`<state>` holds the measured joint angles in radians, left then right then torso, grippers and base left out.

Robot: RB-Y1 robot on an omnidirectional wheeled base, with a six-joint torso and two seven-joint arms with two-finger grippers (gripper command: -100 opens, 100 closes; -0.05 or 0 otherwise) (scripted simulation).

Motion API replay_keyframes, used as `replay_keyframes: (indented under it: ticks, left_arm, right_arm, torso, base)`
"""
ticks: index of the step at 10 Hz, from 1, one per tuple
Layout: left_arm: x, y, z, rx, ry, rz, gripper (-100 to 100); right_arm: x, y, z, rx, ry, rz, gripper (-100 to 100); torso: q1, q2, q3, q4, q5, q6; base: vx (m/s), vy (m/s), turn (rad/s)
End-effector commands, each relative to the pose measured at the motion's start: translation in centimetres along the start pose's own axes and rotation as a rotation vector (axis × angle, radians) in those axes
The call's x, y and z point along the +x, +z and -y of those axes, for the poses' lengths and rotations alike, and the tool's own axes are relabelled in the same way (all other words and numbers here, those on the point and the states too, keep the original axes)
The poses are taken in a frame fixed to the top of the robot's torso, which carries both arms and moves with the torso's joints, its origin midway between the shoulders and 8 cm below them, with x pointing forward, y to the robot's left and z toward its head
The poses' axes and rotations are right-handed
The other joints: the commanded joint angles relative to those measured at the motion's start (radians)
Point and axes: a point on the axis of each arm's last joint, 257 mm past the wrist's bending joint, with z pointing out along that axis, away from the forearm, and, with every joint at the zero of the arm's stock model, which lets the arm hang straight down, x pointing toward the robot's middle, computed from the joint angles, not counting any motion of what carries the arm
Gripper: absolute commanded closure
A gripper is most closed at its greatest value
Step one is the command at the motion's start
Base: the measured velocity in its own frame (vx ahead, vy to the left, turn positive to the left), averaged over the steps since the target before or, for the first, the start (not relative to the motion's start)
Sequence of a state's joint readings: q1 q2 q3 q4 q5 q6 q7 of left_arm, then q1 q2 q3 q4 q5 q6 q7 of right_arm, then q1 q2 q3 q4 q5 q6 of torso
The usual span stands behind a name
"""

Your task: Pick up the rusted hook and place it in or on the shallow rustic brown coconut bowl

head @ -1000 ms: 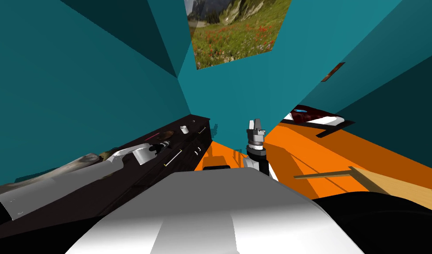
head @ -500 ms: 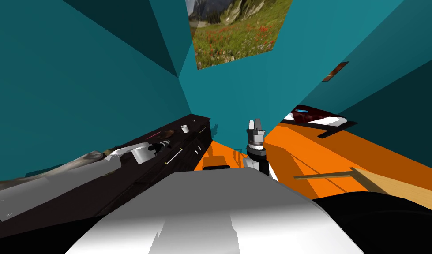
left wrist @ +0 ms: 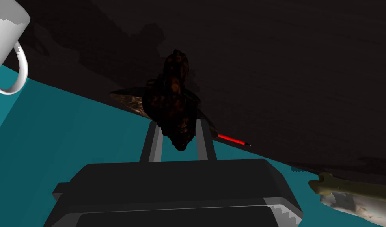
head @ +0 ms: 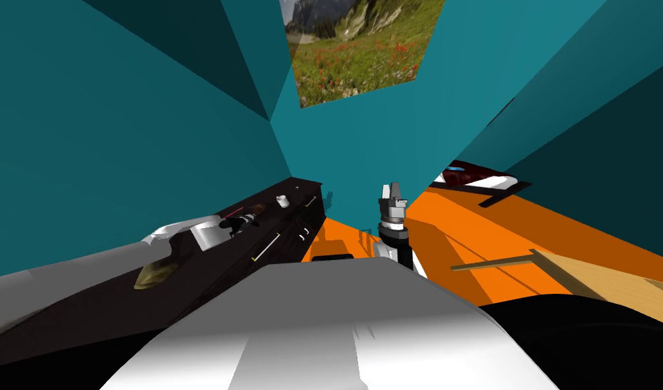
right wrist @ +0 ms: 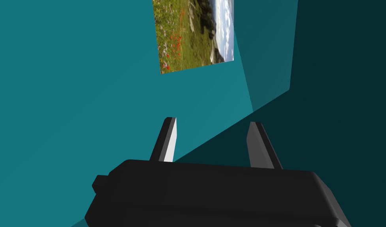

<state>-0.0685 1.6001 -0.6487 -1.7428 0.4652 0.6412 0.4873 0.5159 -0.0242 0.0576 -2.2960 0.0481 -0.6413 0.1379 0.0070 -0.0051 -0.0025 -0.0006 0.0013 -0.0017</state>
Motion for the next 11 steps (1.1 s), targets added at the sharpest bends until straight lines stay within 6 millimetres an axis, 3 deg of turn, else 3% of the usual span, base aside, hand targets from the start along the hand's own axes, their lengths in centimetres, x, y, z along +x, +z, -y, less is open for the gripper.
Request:
replay_keyframes:
  ticks: [1, 11]
  left_arm:
    - [-0.8, -0.5, -0.1, -0.01, -0.009, 0.004, 100]
    - [-5.0, -3.6, -0.8, -0.065, -0.057, 0.033, 100]
  right_arm:
    - [0.0, 0.0, 0.0, 0.0, 0.0, 0.0, 0]
    - [0.0, 0.0, 0.0, 0.0, 0.0, 0.0, 0]
  torso:
    - [0.0, 0.0, 0.0, 0.0, 0.0, 0.0]
    - [-0.002, 0.001, 0.0, 0.0, 0.0, 0.0]
  base:
    - [0.04, 0.078, -0.078]
    - [0.044, 0.073, -0.072]
